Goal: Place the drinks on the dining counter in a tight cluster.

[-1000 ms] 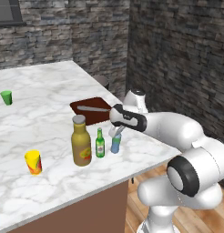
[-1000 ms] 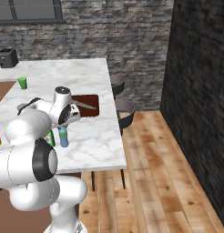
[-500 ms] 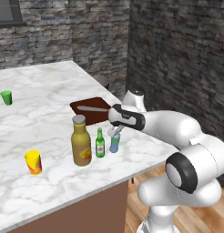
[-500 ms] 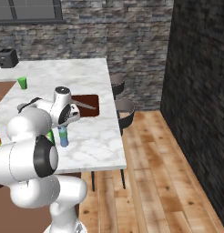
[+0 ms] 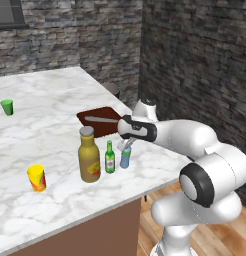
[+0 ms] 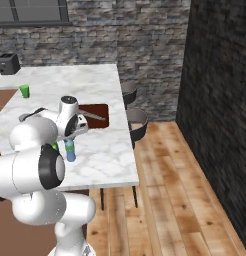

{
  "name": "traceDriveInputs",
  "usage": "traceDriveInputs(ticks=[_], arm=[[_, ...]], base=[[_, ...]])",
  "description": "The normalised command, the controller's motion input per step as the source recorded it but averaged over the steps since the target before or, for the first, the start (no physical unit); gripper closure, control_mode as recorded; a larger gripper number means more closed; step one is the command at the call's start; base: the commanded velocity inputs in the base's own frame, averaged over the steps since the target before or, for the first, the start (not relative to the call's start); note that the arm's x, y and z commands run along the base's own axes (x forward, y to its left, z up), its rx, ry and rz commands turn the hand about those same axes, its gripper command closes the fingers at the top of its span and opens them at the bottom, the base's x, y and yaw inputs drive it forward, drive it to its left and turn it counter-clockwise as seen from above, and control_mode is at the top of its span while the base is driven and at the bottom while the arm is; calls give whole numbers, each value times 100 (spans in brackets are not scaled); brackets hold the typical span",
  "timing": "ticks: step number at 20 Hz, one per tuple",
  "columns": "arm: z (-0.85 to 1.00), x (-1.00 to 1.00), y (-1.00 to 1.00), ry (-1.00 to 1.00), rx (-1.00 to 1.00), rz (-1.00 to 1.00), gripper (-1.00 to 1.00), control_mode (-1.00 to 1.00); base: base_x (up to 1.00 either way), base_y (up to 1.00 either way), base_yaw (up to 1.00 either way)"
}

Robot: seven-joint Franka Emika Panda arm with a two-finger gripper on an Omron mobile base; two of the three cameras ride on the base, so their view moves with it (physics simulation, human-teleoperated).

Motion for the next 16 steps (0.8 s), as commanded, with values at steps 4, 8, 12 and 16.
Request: traceDriveInputs(ticks=[4,8,12,16], arm=[[0,1,0,0,0,0,100,-100],[0,0,0,0,0,0,100,-100],[0,0,0,0,0,0,-100,-100],[0,0,0,0,0,0,-100,-100]], base=[[0,0,0],[0,0,0],[0,0,0],[0,0,0]])
